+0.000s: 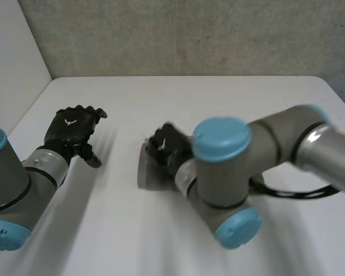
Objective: Fold the towel.
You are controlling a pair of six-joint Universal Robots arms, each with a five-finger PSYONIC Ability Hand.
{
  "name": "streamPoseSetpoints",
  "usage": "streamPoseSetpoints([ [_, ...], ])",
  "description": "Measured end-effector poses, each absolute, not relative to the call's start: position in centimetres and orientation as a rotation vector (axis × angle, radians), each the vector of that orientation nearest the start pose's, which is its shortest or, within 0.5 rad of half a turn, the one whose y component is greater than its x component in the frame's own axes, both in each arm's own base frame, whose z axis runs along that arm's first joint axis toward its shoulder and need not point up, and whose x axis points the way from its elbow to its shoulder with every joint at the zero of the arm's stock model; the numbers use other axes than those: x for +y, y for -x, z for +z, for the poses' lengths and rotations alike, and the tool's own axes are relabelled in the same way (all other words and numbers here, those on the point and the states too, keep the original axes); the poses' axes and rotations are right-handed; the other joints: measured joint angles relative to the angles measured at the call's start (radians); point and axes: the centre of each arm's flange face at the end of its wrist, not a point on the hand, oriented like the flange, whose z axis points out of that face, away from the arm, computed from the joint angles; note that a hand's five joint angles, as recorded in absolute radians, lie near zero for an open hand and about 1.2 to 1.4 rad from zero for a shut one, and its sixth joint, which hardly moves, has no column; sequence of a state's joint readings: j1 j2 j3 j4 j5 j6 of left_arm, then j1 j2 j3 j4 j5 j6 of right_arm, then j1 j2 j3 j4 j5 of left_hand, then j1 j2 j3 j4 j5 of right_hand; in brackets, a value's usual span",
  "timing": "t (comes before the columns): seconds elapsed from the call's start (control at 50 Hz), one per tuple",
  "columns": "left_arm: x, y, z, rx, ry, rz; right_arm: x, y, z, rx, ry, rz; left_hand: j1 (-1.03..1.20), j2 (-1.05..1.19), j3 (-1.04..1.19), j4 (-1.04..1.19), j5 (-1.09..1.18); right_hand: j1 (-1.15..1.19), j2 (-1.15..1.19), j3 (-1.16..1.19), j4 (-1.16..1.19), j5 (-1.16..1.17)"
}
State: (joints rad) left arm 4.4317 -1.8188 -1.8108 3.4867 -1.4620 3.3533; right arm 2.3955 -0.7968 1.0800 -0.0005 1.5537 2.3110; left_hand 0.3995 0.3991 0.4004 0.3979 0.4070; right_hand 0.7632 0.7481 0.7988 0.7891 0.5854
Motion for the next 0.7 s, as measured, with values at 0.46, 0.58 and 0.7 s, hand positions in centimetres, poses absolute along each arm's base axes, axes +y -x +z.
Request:
streamPoseSetpoints([
  [0.46,-27.2,22.9,18.8,2.379,-0.731,-2.130,-25.6,-30.5,20.9,2.037,1.193,-1.781,0.000,0.000,-0.002,0.000,-0.001,-0.534,-0.505,-0.557,-0.539,-0.523],
  [0.58,-27.1,23.0,18.7,2.382,-0.738,-2.128,-26.4,-26.4,17.0,2.211,1.232,-1.696,0.000,0.000,-0.002,0.000,-0.001,-0.534,-0.505,-0.557,-0.539,-0.523],
  [0.7,-27.0,23.1,18.6,2.387,-0.744,-2.126,-26.8,-24.2,14.5,2.284,1.309,-1.716,-0.001,-0.002,-0.002,-0.001,-0.002,-0.063,-0.038,-0.098,-0.086,-0.047],
])
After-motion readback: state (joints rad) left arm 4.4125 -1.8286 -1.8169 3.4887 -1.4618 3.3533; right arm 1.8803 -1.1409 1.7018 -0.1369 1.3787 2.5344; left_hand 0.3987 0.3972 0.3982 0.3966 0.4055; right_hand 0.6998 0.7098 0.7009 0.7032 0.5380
